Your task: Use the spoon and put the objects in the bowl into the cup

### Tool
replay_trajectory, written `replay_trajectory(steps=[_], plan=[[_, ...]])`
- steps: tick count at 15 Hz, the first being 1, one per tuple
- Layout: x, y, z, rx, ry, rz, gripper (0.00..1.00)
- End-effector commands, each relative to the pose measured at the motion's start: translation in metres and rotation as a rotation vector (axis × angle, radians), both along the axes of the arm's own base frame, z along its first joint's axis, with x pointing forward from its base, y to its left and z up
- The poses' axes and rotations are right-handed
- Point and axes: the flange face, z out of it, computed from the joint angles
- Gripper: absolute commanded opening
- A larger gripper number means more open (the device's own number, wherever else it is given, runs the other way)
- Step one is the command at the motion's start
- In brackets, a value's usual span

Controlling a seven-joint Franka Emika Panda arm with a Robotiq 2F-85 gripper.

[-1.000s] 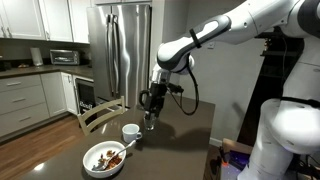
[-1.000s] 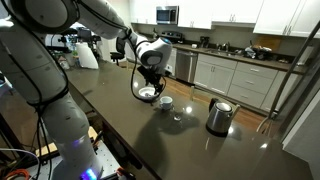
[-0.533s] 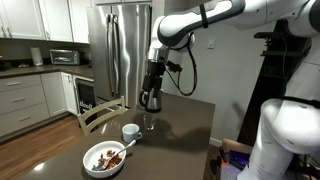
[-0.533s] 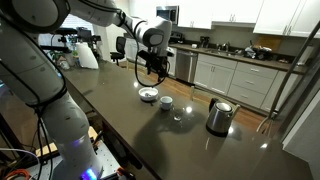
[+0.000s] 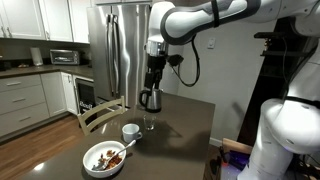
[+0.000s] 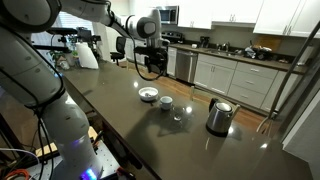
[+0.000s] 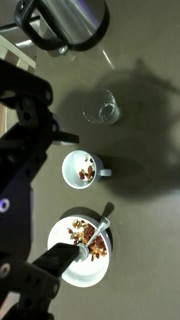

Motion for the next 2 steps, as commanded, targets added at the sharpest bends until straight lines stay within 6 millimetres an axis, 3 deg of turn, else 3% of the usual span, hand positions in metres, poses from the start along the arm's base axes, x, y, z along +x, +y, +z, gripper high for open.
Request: replay_trajectory(steps=[1,2], plan=[[-0.0012,0.0014,0.0028,-0.006,-0.005,0.0,1.0],[-0.0013,0.0016,0.0029,-0.006,-0.005,0.0,1.0]])
